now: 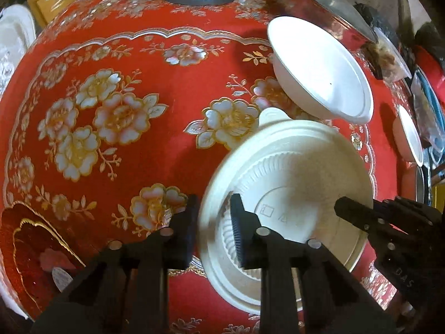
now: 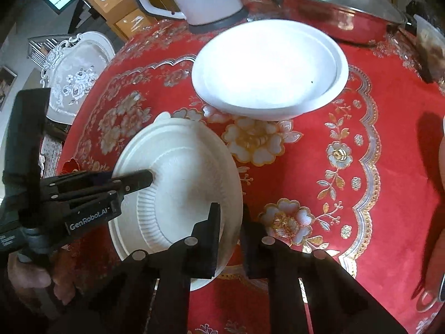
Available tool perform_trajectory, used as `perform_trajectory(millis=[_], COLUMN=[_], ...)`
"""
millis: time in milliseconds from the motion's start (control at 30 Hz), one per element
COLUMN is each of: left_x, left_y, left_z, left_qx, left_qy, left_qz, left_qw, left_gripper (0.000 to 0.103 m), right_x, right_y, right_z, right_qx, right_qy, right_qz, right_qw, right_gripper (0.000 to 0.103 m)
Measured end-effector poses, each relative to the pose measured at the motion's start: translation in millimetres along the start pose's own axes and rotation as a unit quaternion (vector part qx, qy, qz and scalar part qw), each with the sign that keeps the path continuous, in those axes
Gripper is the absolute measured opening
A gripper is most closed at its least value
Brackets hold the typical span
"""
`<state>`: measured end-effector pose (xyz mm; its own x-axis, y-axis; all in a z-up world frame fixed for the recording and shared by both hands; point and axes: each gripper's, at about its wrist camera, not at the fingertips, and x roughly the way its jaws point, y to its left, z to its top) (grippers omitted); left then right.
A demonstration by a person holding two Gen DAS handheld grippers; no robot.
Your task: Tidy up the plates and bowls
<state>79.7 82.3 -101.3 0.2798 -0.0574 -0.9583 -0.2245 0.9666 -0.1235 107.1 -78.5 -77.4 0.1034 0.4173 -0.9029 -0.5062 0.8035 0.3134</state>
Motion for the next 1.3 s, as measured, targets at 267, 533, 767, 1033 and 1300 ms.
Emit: perform_trajectory(millis=[267, 533, 767, 1033, 1300], left_x=[-18, -46, -60, -75, -87], left_y=[-9, -12, -17, -19, -13], left_z=[-5, -8, -9, -13, -16], left_qx=[0.009, 0.010, 0.017, 0.020, 0.015], left_qy=[-0.014, -0.039, -0.053, -0.066, -0.073], left_qz=[-0.002, -0.005, -0.004, 0.001, 0.003], left_qw=[0.9999, 0.9992, 0.9984, 0.9976, 0.9972], left_gripper=[0.020, 0.020, 0.020, 0.020, 0.020], right_x=[-18, -35, -54, -71, -79], right_y=[0, 4, 10, 18, 28], right_z=[-5, -8, -11, -13, -15], right_qx=[0.005, 0.009, 0.003, -0.003, -0.007], right_qy=[-0.007, -0.018, -0.032, -0.047, -0.050], right_qz=[0.002, 0.004, -0.001, 0.002, 0.010], right_qw=[1.000, 1.000, 0.999, 0.999, 0.999], right_gripper=[0.012, 0.012, 0.012, 0.012, 0.013])
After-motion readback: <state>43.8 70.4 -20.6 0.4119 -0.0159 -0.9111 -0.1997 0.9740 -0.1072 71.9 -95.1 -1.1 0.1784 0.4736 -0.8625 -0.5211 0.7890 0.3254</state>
